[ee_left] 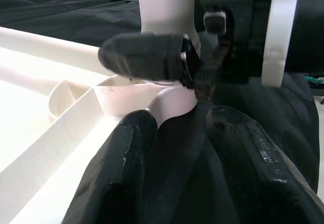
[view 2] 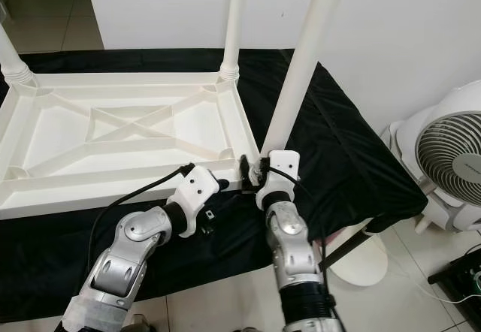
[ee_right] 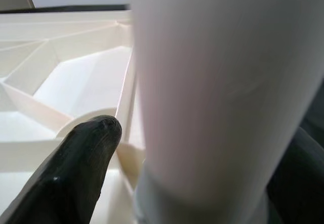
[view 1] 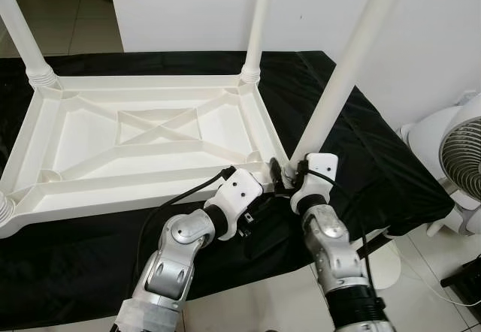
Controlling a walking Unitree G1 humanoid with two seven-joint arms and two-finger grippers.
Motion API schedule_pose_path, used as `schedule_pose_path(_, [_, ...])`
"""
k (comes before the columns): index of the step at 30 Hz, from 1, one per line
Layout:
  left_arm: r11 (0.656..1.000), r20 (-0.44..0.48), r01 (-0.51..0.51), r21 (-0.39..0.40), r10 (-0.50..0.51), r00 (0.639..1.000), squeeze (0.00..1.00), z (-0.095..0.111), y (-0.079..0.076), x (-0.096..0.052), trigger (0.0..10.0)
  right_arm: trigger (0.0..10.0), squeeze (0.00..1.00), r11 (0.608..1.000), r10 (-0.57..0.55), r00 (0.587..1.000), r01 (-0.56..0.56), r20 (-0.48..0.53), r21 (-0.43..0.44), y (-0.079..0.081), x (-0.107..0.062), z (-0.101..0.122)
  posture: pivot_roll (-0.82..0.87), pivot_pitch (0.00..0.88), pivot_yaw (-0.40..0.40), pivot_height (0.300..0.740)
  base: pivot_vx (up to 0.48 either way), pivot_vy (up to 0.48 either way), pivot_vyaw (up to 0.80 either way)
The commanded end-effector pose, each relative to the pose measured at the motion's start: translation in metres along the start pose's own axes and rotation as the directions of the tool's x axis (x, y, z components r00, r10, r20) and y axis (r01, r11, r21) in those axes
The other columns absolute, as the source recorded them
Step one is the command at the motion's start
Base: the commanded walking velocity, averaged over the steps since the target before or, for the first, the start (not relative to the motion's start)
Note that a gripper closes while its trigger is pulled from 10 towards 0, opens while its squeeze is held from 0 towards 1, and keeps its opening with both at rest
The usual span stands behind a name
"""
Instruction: Building children table
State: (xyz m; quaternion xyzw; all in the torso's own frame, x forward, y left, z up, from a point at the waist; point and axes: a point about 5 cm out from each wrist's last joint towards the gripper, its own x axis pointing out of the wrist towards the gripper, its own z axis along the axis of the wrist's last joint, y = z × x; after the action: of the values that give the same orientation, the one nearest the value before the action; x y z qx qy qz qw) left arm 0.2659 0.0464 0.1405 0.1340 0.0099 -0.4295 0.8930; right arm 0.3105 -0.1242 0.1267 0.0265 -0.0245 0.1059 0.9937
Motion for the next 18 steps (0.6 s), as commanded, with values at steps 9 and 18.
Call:
schedule_pose_path(9, [0.995,0.007,-0.104,-0.008,0.104,0.995,0.00,0.004,0.008,0.001,10.0,10.0,0.00,0.937,0.324,0.946,-0.325,-0.031,-0.125,-0.034,0.004,0.011,0.07,0.047,-0.093,0.740,0.000,0.000,0.00])
schedule_pose_path(18, [0.994,0.010,-0.107,-0.009,0.107,0.994,0.00,0.006,0.009,0.002,10.0,10.0,0.00,0.890,0.424,0.900,-0.434,-0.095,-0.140,-0.045,0.006,0.000,0.08,0.051,-0.090,0.740,0.000,0.000,0.00])
